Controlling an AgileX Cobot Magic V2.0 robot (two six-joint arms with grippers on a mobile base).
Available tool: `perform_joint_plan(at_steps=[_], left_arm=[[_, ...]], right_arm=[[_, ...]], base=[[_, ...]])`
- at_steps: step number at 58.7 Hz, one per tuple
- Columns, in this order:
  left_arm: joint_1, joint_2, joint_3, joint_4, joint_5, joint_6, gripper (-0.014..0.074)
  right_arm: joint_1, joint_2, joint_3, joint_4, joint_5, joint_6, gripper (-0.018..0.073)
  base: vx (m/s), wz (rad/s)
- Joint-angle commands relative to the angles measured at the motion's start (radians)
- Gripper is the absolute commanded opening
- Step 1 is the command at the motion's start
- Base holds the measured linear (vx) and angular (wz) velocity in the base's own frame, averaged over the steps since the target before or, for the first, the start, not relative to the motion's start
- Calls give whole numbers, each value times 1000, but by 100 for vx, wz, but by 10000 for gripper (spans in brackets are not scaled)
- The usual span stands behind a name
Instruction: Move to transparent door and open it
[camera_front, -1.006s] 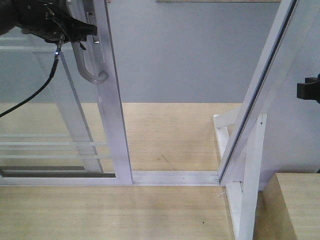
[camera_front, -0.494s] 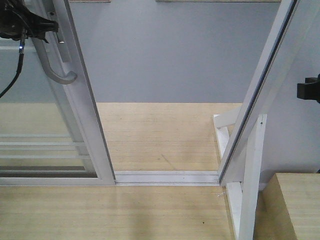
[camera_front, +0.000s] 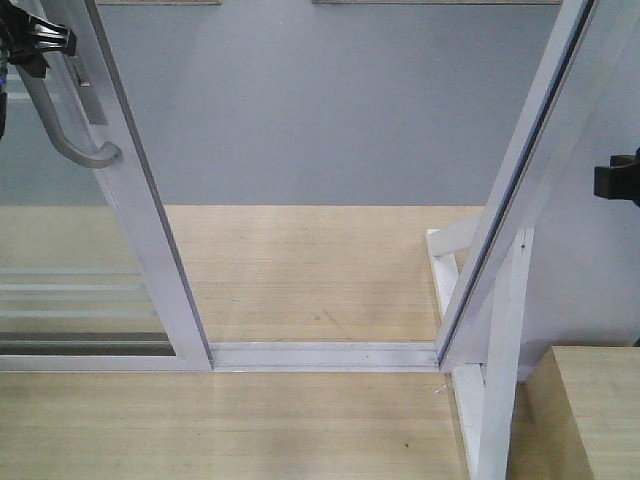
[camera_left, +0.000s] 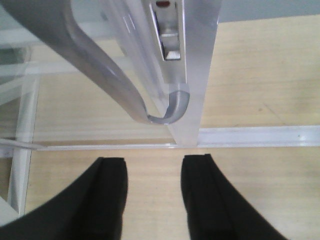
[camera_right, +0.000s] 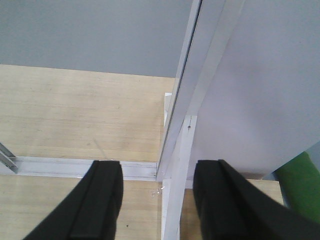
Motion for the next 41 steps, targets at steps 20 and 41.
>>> perform_joint_plan(at_steps=[20, 41], left_arm=[[-2, -286, 91, -256, -298, 249, 430], [-2, -620, 673, -366, -676, 233, 407]], right_arm=[[-5, -12, -26, -21, -68, -6, 399], [-5, -12, -26, -21, -68, -6, 370]], base=[[0, 0], [0, 0]])
